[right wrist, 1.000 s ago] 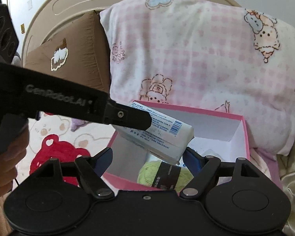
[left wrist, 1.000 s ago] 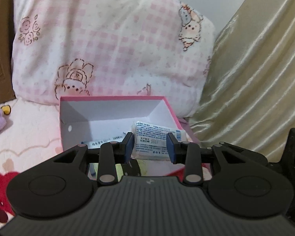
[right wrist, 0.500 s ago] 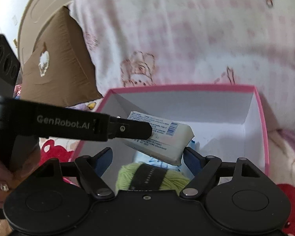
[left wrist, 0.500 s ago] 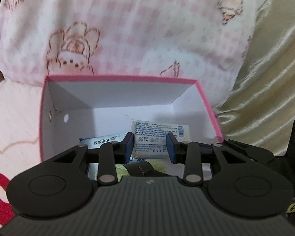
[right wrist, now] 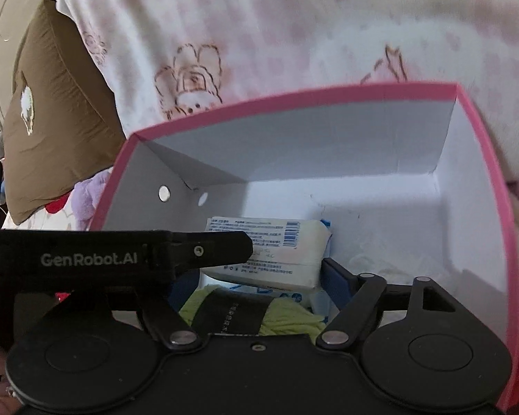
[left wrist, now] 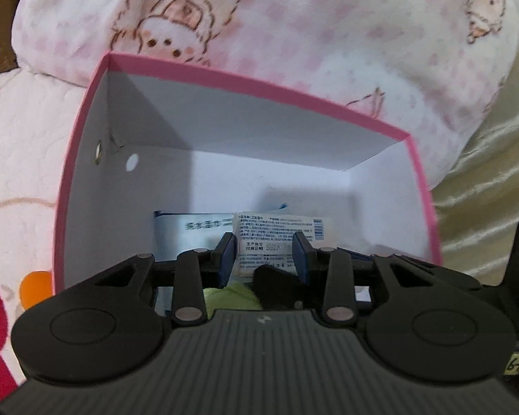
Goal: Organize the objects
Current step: 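Lower the soap bar into the pink box with the left tool, then open the left tool and withdraw it up out of the box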
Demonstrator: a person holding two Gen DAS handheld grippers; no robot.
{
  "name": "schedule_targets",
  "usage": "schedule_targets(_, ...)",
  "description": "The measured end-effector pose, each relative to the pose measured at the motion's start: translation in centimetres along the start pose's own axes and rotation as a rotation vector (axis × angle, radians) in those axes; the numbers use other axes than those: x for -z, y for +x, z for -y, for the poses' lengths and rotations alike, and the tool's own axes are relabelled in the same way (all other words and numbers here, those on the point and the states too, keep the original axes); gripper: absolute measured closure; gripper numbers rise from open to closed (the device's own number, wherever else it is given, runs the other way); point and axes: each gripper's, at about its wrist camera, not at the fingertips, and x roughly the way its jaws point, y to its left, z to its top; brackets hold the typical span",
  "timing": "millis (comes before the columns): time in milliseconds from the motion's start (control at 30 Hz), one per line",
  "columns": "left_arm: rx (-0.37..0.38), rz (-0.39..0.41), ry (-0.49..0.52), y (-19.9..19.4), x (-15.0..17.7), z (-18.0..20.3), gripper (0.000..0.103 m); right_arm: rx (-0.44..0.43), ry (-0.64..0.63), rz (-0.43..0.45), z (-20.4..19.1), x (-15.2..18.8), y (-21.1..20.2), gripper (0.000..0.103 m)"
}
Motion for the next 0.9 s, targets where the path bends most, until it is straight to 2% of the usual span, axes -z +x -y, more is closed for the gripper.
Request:
schedule_targets(133, -0.008, -0.008, -0.005, 0.3, 0.2, -0.3, 0.070, 0.011, 0.007, -0.013, 0.3, 0.5, 0.7, 0.030)
schedule_targets(300, -0.063, 0.007, 0.017, 0.4, 0.3, 0.1, 0.070, 0.021, -0.017, -0.010, 0.1, 0.7, 1.0, 0.031)
schedule_targets(400, -0.086, -0.008, 0.032, -0.3, 0.1, 0.3, 0.063, 0.043, -0.070, 0.033, -0.4, 1.2, 0.7, 0.031)
schedule_targets(633, -0.093, 0.032, 0.073, -3.9, 0.6, 1.9, 0.054, 0.041, -0.091, 0.087, -1.1, 1.9, -3.0, 0.028)
schedule_targets(733, -0.129, 0.023, 0.104, -5.4, 1.0, 2.8, 0.052, 0.046, -0.109, 0.102, -1.8, 2.5, -4.8, 0.028)
schedule_targets(833, -0.176, 0.008, 0.110, -6.9, 1.5, 3.3, 0.045, 0.058, -0.101, 0.112, -2.2, 3.5, -6.6, 0.028)
schedule_targets(900, -0.181, -0.002, 0.126, -8.0, 2.0, 3.5, 0.041, 0.053, -0.094, 0.129, -2.3, 4.3, -7.5, 0.028)
